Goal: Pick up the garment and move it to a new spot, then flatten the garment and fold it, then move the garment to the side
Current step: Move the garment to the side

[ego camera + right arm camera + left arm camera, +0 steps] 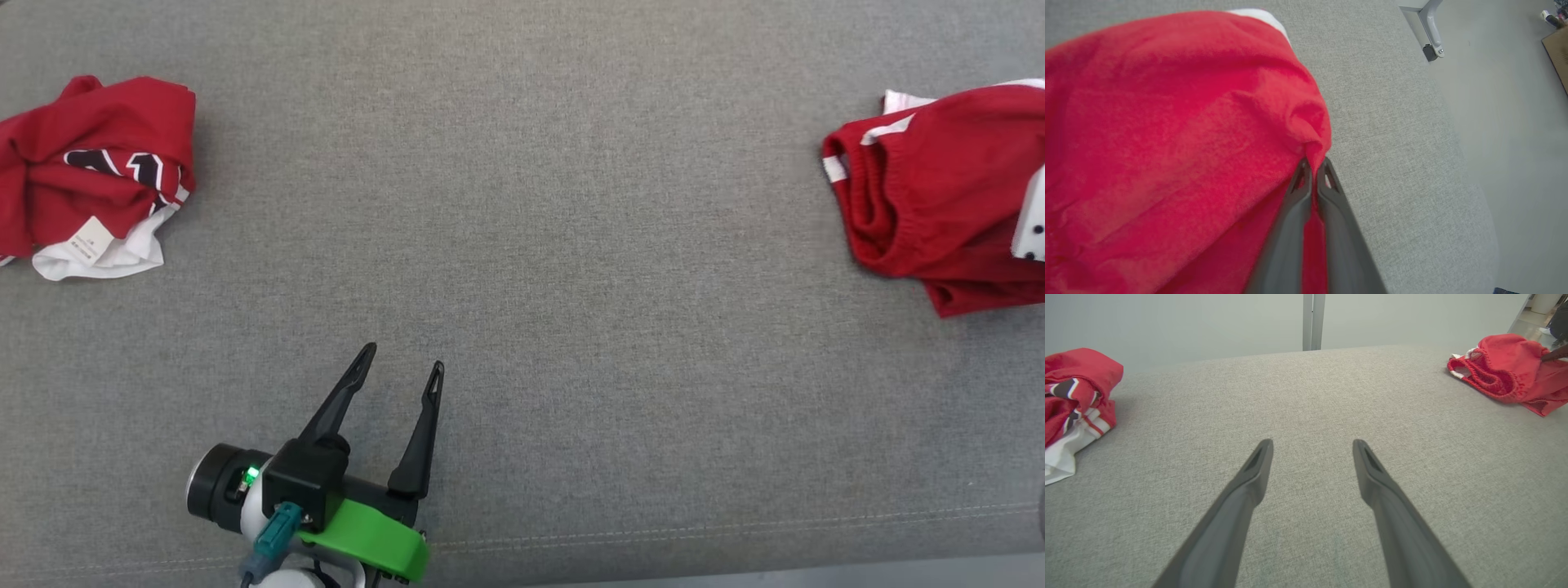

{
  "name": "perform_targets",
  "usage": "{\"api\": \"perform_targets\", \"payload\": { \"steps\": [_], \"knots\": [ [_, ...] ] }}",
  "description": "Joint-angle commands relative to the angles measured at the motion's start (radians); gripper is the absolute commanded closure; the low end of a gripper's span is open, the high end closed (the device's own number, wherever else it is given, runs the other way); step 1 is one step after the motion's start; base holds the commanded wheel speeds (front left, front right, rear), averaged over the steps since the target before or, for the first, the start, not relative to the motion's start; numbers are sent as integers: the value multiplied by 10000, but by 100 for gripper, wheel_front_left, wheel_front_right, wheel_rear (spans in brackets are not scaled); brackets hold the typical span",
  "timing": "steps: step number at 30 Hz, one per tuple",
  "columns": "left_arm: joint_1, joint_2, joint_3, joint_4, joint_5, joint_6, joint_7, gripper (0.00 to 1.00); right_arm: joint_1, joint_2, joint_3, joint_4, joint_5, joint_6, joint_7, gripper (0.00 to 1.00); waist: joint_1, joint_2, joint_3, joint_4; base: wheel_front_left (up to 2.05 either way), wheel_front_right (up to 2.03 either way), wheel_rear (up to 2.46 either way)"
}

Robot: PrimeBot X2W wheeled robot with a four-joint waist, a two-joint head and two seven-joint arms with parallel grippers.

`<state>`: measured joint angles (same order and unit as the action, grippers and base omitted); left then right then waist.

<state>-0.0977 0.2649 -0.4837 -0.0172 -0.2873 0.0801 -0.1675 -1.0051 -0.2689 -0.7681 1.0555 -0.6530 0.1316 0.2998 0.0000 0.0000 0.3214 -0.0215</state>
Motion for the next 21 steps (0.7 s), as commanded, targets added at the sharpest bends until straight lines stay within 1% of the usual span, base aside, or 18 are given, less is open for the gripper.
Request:
{"api": "perform_targets", "payload": {
  "steps": [1, 7, 10, 15, 16, 17, 21],
  "knots": [
    [-197, 70, 11, -53, 104, 58, 25, 0, -93, -86, 50, -13, 20, -18, -75, 100, 0, 0, 433, -17, 0, 0, 0],
    [-262, 305, 47, -569, 231, 161, 290, 0, 53, -922, 384, -278, -28, -19, -516, 100, 0, 0, 939, 166, 0, 0, 0],
    [-297, 437, 110, -821, 253, 208, 403, 0, 52, -1314, 304, -518, 55, -20, -780, 100, 0, 0, 1269, 252, 0, 0, 0],
    [-289, 542, 168, -1068, 254, 295, 468, 0, 167, -1537, -114, -1094, 2, -20, -638, 99, 0, 0, 1694, 310, 0, 0, 0],
    [-310, 528, 160, -1067, 244, 305, 455, 0, 188, -1495, -105, -1251, -12, -20, -854, 31, 0, 0, 1728, 317, 0, 0, 0],
    [-328, 508, 134, -1044, 244, 303, 443, 0, 233, -1447, -89, -1390, -29, -18, -1061, 0, 0, 0, 1740, 324, 0, 0, 0],
    [-440, 371, 15, -878, 161, 227, 380, 0, 394, -1299, 195, -1484, -53, -18, -1770, 0, 0, 0, 1616, 390, 0, 0, 0]
  ]
}}
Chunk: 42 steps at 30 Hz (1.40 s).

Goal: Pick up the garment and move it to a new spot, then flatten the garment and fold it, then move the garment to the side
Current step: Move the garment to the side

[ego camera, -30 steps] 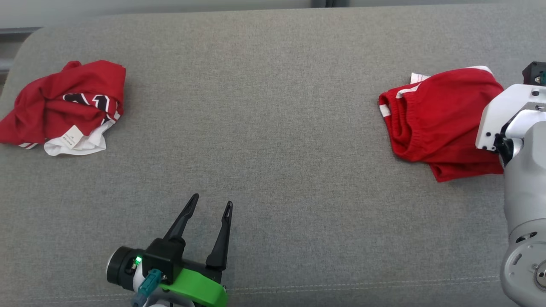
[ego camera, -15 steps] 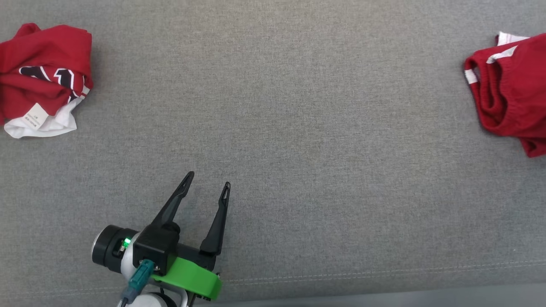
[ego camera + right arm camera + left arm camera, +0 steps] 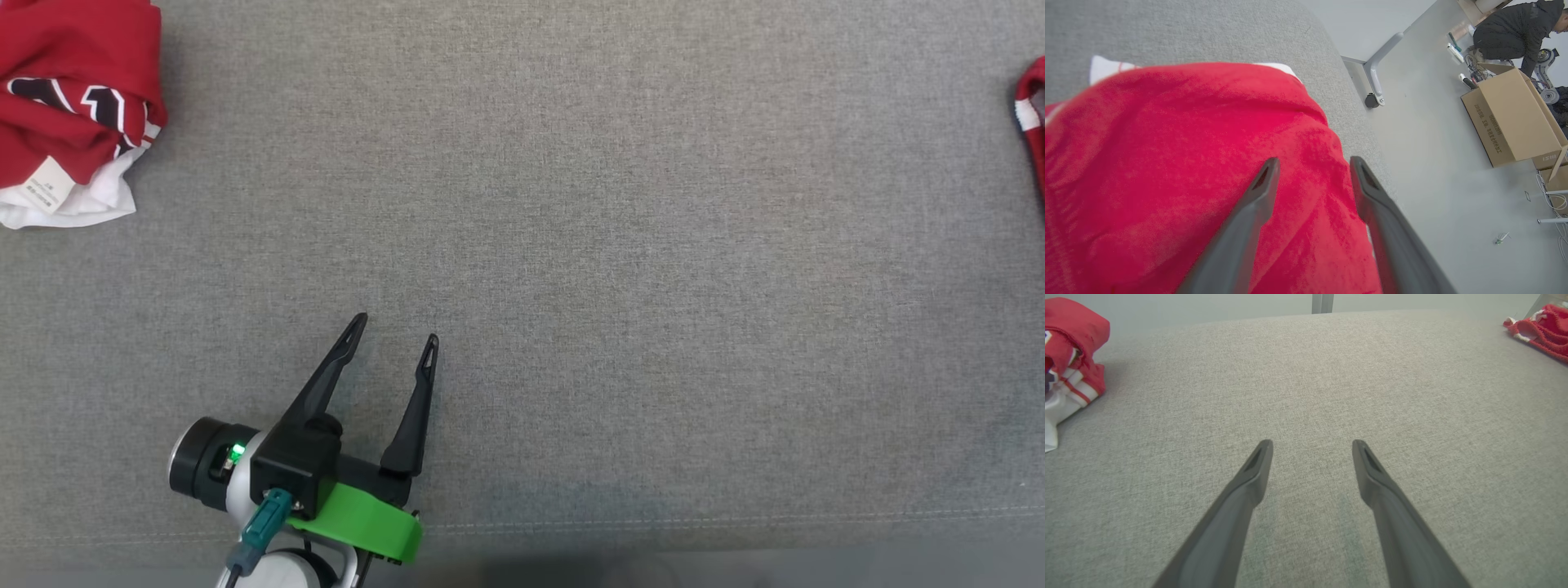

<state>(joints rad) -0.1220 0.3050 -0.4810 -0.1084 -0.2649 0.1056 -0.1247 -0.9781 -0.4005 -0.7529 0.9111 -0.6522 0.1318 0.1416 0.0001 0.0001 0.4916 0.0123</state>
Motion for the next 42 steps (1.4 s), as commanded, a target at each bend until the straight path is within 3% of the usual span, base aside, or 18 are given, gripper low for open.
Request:
{"api": "perform_targets", "payload": {
  "steps": [1, 10, 19, 27, 34, 42],
  "knots": [
    [-217, -63, -39, 73, -77, -44, -82, 0, 115, 33, 56, -26, -37, -21, -341, 0, -1, -1, -150, 74, 0, 0, 0],
    [-210, -330, -25, 489, -230, 135, -369, 0, 418, 532, 768, 685, 448, -20, -2399, 0, -1, -1, -1148, 196, 0, 0, 0],
    [60, -543, 460, 1111, -672, 503, -787, 0, 1356, 1215, 1167, 886, 1114, -20, -3766, 0, -1, -1, -2713, 336, 0, 0, 0],
    [312, -618, 986, 1651, -808, 986, -1134, 0, 2293, 2080, 1956, 200, 2004, -20, -4041, 0, -1, -1, -3858, 364, 0, 0, 0],
    [427, -475, 1134, 2337, -1088, 538, -1297, 0, 3639, 2769, 2676, -1043, 3369, -20, -4060, 0, -1, -1, -4989, 648, 0, 0, 0],
    [804, -520, 1349, 2713, -1664, 398, -1285, 0, 5339, 3345, 4110, -2298, 5466, -20, -3882, 0, -1, -1, -5742, 507, 0, 0, 0]
  ]
}}
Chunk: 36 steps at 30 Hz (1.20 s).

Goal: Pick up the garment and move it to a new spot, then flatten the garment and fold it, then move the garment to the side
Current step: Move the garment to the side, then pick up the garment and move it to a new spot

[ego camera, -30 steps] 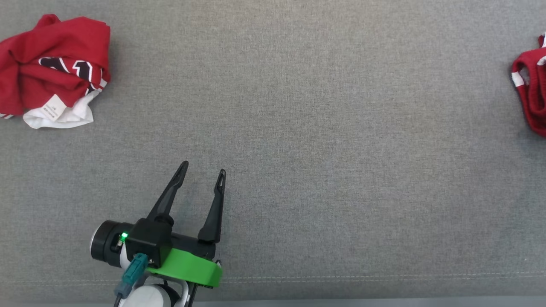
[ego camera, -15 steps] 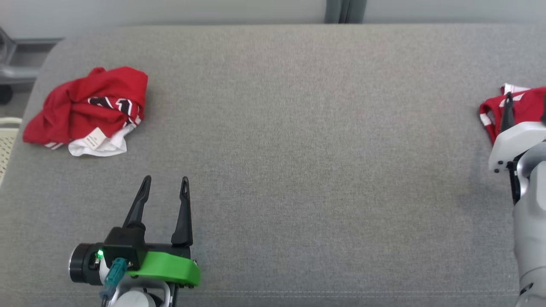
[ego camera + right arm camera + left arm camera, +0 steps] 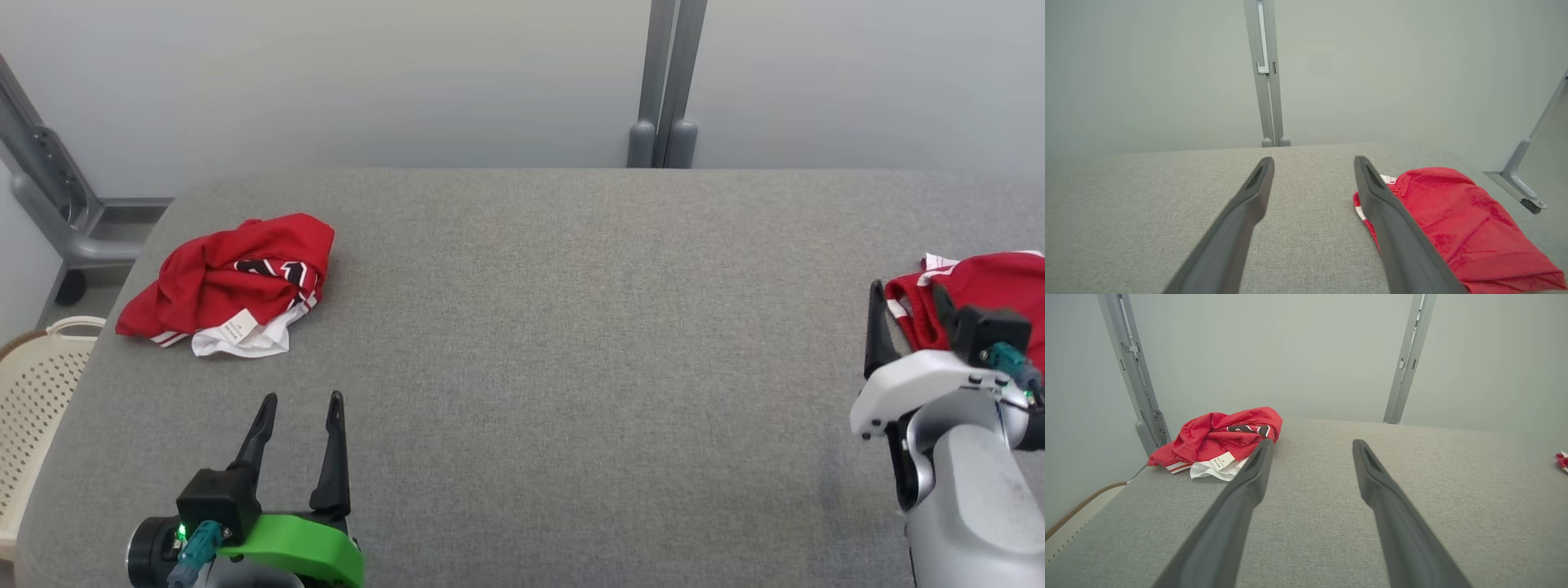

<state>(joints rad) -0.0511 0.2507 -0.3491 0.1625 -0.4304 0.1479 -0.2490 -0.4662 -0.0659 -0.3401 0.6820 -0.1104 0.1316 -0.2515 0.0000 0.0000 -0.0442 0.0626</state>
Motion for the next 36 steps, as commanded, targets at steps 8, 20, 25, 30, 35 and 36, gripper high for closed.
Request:
{"api": "perform_targets", "payload": {
  "steps": [8, 20, 25, 30, 35, 36],
  "knots": [
    [248, 158, -62, 331, -130, -133, 58, 0, 2221, 126, 1485, -1478, 981, -18, 644, 0, 0, 0, -767, -61, 0, 0, 0],
    [1224, 277, -65, 263, 83, 223, -94, 0, 4081, 138, 2637, -3606, 2231, -17, 1276, 0, 0, 0, -1265, -240, 0, 0, 0],
    [1472, 375, 48, 252, 30, 183, -118, 0, 4579, 143, 2666, -4003, 2204, -17, 1476, 0, 0, 0, -1325, -248, 0, 0, 0],
    [1565, 399, 110, 282, 26, 180, -143, 0, 4748, 139, 2827, -4109, 2359, -17, 1556, 0, 0, 0, -1280, -314, 0, 0, 0],
    [1592, 379, 145, 235, 37, 208, -161, 0, 4795, 141, 2852, -4220, 2409, -17, 1591, 0, 0, 0, -1185, -299, 0, 0, 0],
    [1580, 371, 148, 236, 40, 208, -163, 0, 4790, 141, 2831, -4245, 2404, -17, 1588, 0, 0, 0, -1167, -291, 0, 0, 0]
  ]
}}
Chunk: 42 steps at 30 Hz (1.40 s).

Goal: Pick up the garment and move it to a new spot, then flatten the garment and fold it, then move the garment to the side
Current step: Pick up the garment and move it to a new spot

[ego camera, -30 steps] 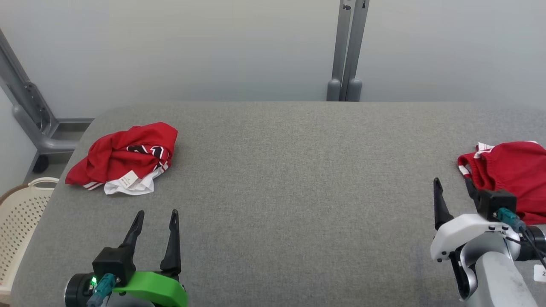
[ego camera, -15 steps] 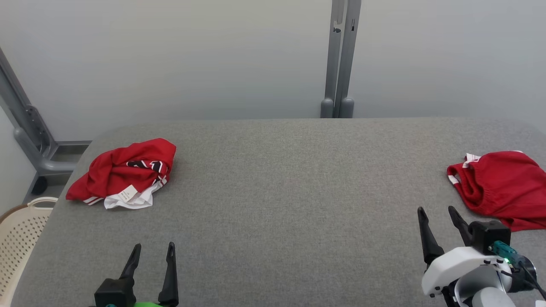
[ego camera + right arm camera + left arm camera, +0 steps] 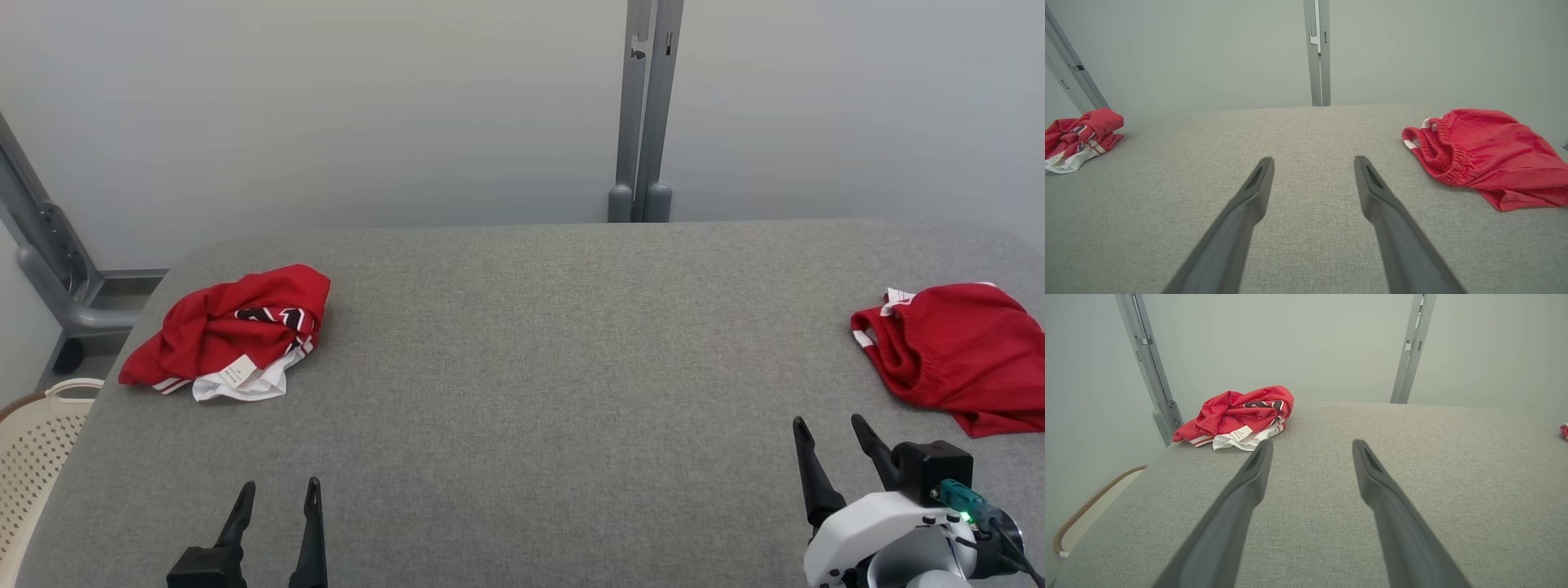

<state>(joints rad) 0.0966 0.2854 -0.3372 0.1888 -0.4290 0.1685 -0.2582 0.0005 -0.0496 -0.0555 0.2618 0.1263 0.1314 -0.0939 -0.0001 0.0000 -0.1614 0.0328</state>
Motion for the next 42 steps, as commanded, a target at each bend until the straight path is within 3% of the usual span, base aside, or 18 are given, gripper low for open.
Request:
{"api": "perform_targets", "payload": {
  "steps": [1, 10, 18, 42],
  "knots": [
    [84, 10, 42, -10, 1, -13, -74, 0, 122, -22, -24, -61, 30, -15, 17, 0, 1, 0, 20, 13, 0, 0, 0],
    [-236, -236, -77, 126, -66, -80, -76, 0, 101, -21, -126, -190, -63, -15, 166, 0, 1, 0, 55, 199, 0, 0, 0],
    [-209, -87, 89, 5, 14, 38, -75, 0, 228, -21, 99, -233, -7, -15, 209, 0, 1, 0, 131, 666, 0, 0, 0],
    [2, 671, 290, -607, -27, 254, 399, 0, 103, -24, 525, 0, 438, -15, -283, 0, 1, 0, 335, 3316, 0, 0, 0]
  ]
}}
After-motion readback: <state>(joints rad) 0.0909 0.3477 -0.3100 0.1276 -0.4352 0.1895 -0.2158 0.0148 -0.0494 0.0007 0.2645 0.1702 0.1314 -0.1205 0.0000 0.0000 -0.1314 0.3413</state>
